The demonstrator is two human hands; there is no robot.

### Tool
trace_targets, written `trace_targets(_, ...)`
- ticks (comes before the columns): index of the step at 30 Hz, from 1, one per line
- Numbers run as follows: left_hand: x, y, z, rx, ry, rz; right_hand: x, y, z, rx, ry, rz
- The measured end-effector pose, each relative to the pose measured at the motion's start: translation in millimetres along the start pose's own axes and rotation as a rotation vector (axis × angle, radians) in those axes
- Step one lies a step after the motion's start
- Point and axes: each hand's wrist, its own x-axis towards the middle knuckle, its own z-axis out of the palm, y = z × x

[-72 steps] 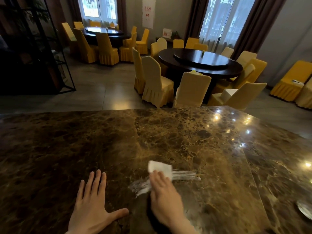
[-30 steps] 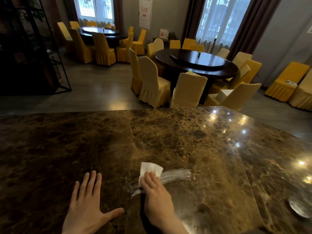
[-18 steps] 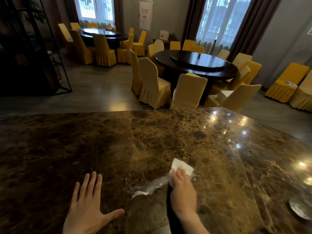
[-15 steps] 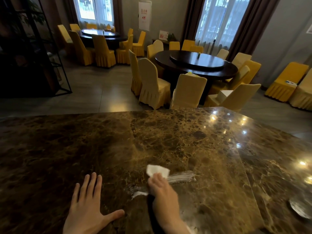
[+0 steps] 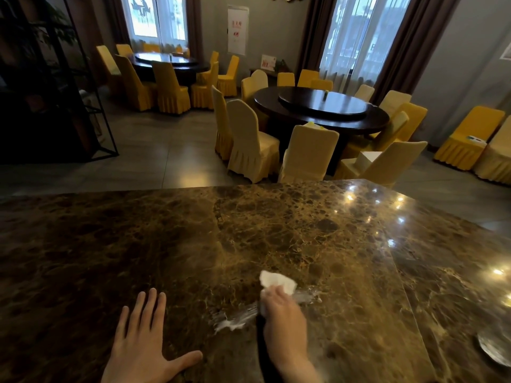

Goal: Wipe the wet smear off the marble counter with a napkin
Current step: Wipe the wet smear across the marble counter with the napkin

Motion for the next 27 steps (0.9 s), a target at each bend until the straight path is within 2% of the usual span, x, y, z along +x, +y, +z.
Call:
trace_targets(2, 2, 0, -1, 0.011, -0.016, 0.001, -10, -21, 15, 0.069, -0.054, -0.251)
trace_targets(4, 3, 0, -1, 0.012, -0.025, -0.001, -13, -26, 21, 0.01, -0.086, -0.429)
trace_targets(6, 3, -1, 0, 0.003, -0.017, -0.006, -10, -13, 14, 0.02, -0.074, -0.354)
trace_targets(9, 1, -3, 3, -0.02, -0.001, -0.002, 5, 16, -5, 0.016, 0.051, -0.001)
trace_targets(11, 0, -3, 5, -0.028, 0.007, 0.001, 15, 22, -8, -0.04, 0.086, 0.107)
trace_targets(13, 0, -3, 6, -0.036, 0.012, 0.007, 17, 6, -1, -0.072, 0.055, 0.069)
trace_targets(17, 0, -5, 4, -0.046, 0.015, 0.02, -5, -42, 27, 0.087, -0.111, -0.325)
trace_targets(19, 0, -5, 4, -0.041, 0.023, 0.018, -10, -46, 29, 0.11, -0.171, -0.426)
trace_targets(22, -2, -5, 5, -0.037, 0.037, 0.025, 2, -31, 14, 0.172, -0.094, -0.215)
trace_targets(24, -2, -5, 7, -0.042, 0.04, 0.029, 14, -23, 8, 0.11, -0.033, -0.089)
trace_targets(27, 0, -5, 8, -0.035, 0.05, 0.033, 17, -47, 17, 0.048, -0.077, -0.216)
